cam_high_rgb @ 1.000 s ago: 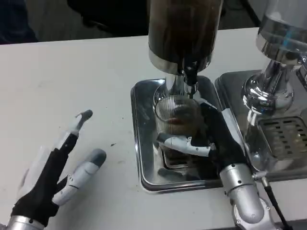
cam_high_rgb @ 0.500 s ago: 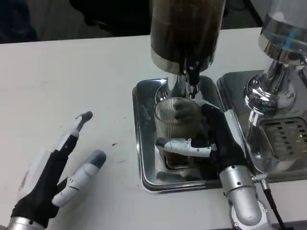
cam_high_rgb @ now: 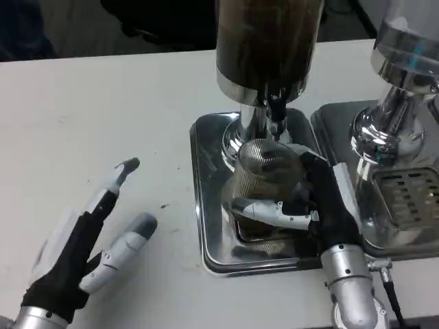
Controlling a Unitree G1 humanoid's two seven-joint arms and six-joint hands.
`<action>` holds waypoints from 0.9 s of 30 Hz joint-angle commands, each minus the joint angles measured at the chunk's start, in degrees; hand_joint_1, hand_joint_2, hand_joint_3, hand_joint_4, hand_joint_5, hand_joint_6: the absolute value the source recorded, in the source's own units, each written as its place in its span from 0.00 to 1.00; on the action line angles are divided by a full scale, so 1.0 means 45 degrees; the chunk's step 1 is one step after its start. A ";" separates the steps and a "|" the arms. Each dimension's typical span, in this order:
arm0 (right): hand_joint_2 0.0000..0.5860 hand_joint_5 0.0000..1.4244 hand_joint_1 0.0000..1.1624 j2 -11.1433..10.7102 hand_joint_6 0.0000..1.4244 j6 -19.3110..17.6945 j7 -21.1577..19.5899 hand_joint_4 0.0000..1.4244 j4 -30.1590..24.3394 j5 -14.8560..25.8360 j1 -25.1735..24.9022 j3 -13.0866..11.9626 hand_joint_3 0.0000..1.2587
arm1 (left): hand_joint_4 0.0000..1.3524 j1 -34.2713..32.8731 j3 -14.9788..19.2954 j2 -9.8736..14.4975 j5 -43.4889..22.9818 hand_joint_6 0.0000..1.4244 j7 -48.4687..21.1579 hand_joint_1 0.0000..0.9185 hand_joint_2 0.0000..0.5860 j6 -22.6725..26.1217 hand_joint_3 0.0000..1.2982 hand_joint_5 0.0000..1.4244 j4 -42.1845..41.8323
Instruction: Grasp the cup under the faucet to collect the drink, then remove the cup.
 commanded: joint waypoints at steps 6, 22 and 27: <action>0.19 0.59 0.97 -0.0124 0.74 -0.0093 -0.0167 0.56 -0.1603 -0.0366 0.0463 -0.0104 0.60 | 0.00 -0.0148 -0.0192 0.0138 -0.0163 0.00 -0.0106 0.00 0.27 -0.0205 0.05 0.02 0.0338; 0.20 0.60 0.93 -0.0507 0.78 0.0943 0.0143 0.57 -0.3516 -0.1241 0.1455 0.0299 0.61 | 0.00 -0.0202 -0.0373 0.0154 -0.0148 0.00 -0.0047 0.00 0.27 -0.0254 0.05 0.02 0.0367; 0.20 0.60 0.93 -0.0532 0.78 0.1011 0.0194 0.57 -0.3554 -0.1154 0.1515 0.0283 0.61 | 0.00 -0.0197 -0.0385 0.0145 -0.0144 0.00 -0.0032 0.00 0.26 -0.0252 0.05 0.02 0.0353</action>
